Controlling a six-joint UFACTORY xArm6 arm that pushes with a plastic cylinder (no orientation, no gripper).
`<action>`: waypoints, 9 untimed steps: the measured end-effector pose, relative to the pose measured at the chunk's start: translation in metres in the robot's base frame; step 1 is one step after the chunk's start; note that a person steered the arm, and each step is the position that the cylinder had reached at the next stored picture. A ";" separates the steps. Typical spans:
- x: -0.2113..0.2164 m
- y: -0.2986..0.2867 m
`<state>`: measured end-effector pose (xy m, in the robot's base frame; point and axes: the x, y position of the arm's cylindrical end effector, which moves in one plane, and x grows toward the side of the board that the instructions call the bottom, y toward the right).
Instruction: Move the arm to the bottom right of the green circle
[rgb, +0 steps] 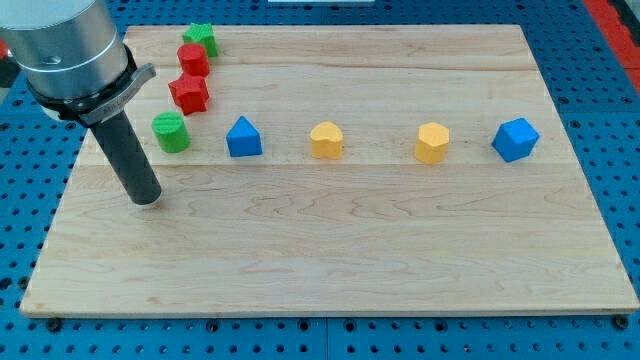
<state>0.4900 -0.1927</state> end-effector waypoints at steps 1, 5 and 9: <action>0.000 0.000; -0.013 -0.007; -0.017 -0.007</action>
<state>0.4730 -0.2002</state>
